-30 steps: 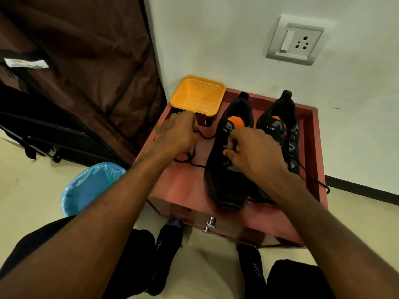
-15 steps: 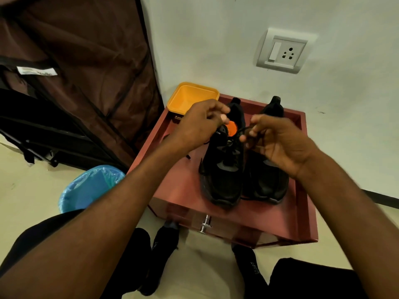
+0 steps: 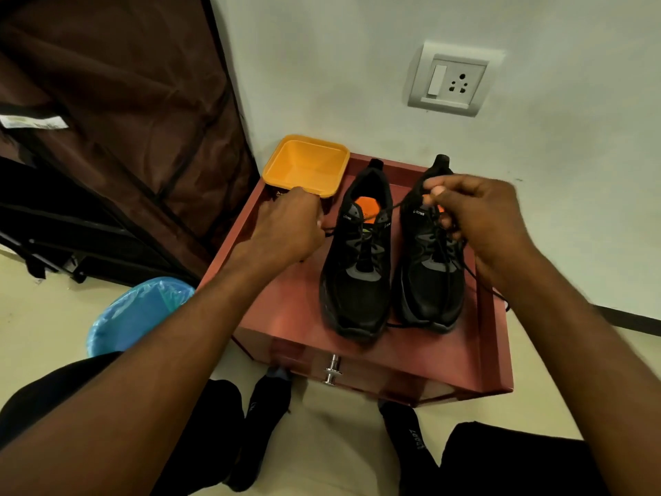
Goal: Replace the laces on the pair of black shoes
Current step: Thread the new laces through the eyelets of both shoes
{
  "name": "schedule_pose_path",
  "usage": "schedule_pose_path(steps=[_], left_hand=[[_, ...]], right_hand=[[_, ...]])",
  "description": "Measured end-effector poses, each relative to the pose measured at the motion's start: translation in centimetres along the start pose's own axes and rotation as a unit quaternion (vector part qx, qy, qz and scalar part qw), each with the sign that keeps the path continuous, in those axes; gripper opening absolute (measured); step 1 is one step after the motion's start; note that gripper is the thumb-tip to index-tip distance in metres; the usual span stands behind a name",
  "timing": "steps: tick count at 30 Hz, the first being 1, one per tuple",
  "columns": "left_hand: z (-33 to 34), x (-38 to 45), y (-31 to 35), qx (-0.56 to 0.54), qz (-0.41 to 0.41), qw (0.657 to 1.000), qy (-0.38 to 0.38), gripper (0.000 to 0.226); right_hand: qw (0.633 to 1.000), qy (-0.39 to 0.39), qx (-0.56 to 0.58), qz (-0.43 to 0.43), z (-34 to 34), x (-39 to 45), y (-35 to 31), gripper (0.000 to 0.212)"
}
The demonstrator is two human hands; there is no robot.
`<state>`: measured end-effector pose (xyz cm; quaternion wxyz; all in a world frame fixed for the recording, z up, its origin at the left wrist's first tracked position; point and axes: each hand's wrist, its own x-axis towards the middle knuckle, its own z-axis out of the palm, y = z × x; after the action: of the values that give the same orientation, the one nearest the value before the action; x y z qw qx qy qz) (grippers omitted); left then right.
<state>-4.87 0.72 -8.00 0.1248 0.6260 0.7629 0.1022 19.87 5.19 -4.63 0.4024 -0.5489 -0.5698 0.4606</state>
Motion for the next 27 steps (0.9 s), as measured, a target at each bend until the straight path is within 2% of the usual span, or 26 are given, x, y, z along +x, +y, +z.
schedule_pose_path(steps=[1, 3, 5, 7, 8, 10, 12, 14, 16, 18, 20, 25, 27], left_hand=[[0.0, 0.0, 0.4, -0.03, 0.025, 0.999, 0.015, 0.008], [-0.2, 0.1, 1.7, -0.186, 0.08, 0.979, 0.029, 0.025], [-0.5, 0.0, 3.0, -0.357, 0.108, 0.928, -0.014, 0.033], [-0.5, -0.4, 3.5, -0.416, 0.119, 0.899, -0.068, 0.027], [-0.4, -0.5, 3.6, -0.412, 0.122, 0.9, -0.079, 0.02], [-0.3, -0.2, 2.8, -0.352, 0.109, 0.928, -0.06, 0.008], [-0.1, 0.3, 1.8, -0.201, 0.097, 0.975, -0.02, 0.011], [-0.2, 0.4, 1.2, -0.092, 0.081, 0.992, -0.012, 0.007], [-0.1, 0.3, 1.2, -0.144, 0.081, 0.986, -0.027, 0.012], [0.3, 0.2, 1.6, -0.256, 0.103, 0.961, -0.024, 0.026], [0.7, 0.3, 2.3, -0.315, 0.123, 0.941, -0.011, 0.031], [1.4, 0.7, 2.9, -0.42, 0.094, 0.902, 0.009, 0.015], [1.7, 0.8, 2.9, -0.407, 0.08, 0.909, 0.032, 0.008]], right_hand=[[0.999, -0.027, -0.038, -0.018, 0.5, -0.2, 0.2, 0.017], [0.993, -0.086, -0.063, -0.055, 1.6, -0.8, 0.1, 0.015], [0.988, -0.117, -0.053, -0.08, 2.6, -1.2, -0.1, 0.014], [0.989, -0.115, -0.035, -0.088, 3.1, -1.3, 0.0, 0.014], [0.99, -0.103, -0.03, -0.087, 3.1, -1.1, 0.1, 0.013], [0.995, -0.07, -0.016, -0.069, 2.8, -0.3, 0.7, 0.007], [0.999, -0.02, -0.008, -0.047, 2.4, 0.4, 1.5, 0.005], [0.999, 0.014, -0.024, -0.036, 2.3, 0.8, 2.2, 0.008], [0.998, -0.004, -0.045, -0.045, 2.5, 0.6, 2.3, 0.013], [0.994, -0.044, -0.071, -0.074, 3.1, 0.2, 2.0, 0.017], [0.989, -0.072, -0.076, -0.1, 3.6, 0.0, 1.7, 0.015], [0.992, -0.053, -0.04, -0.105, 4.0, 0.3, 1.9, 0.008], [0.989, -0.037, -0.077, -0.119, 4.2, 0.4, 2.3, 0.007]])
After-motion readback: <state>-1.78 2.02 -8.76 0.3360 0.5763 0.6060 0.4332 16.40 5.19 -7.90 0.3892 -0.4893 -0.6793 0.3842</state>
